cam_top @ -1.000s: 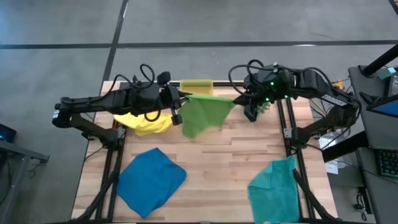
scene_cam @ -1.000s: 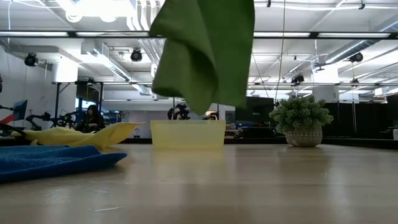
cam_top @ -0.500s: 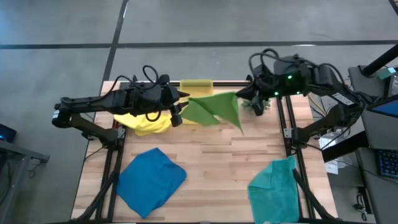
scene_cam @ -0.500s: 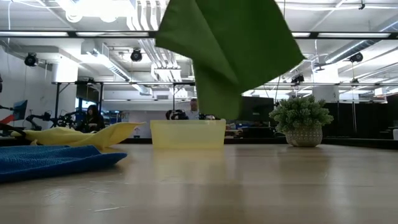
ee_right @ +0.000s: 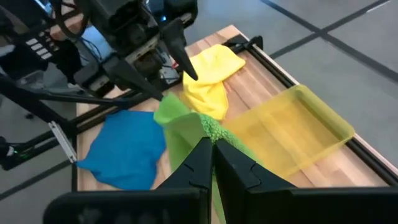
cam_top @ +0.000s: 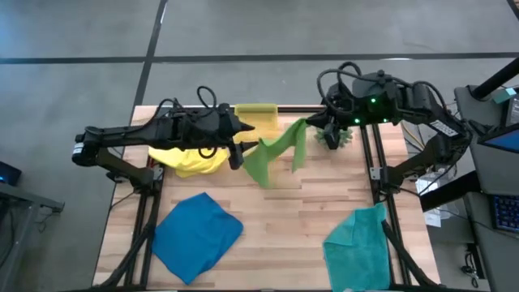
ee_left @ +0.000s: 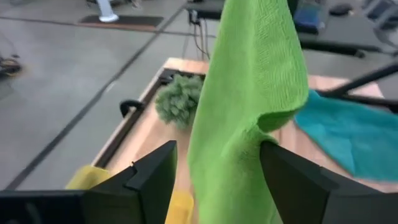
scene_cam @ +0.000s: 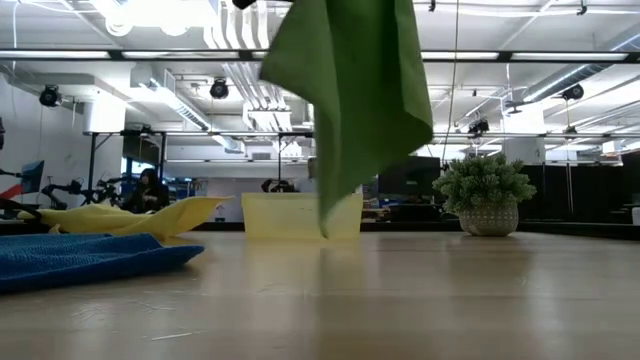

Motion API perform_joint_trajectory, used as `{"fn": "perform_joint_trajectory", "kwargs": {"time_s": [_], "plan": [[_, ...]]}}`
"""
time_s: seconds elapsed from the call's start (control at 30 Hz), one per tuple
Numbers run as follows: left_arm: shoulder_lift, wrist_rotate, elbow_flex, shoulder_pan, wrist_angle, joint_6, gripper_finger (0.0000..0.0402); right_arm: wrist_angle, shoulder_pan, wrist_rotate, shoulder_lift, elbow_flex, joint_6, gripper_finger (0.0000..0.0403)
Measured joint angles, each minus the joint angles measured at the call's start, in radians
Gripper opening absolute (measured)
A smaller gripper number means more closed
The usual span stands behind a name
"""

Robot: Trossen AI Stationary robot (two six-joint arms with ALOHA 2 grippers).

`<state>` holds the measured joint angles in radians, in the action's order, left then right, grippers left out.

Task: Fold microfiber towels
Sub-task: Fold the green microfiber cloth

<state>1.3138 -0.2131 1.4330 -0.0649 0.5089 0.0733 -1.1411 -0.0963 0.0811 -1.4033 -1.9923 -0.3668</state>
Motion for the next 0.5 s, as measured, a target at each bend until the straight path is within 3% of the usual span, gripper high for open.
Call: {"fn": "perform_joint_trajectory", "kwargs": {"time_s": [0.13, 0.27, 0.5], "plan": [[0.000, 0.118, -0.002, -0.031, 0.095, 0.003, 0.0217, -0.007, 0.000, 0.021, -0.004, 0.000, 0.000, 0.0008], [0.034, 0.302, -0.032, -0.053, 0.058, 0.026, 0.0217, -0.004, 0.000, 0.026, -0.009, 0.000, 0.000, 0.0008], [0.158, 0.317, -0.052, -0.066, -0.049, 0.021, 0.0217, -0.006, 0.000, 0.026, -0.009, 0.000, 0.000, 0.0008]]}}
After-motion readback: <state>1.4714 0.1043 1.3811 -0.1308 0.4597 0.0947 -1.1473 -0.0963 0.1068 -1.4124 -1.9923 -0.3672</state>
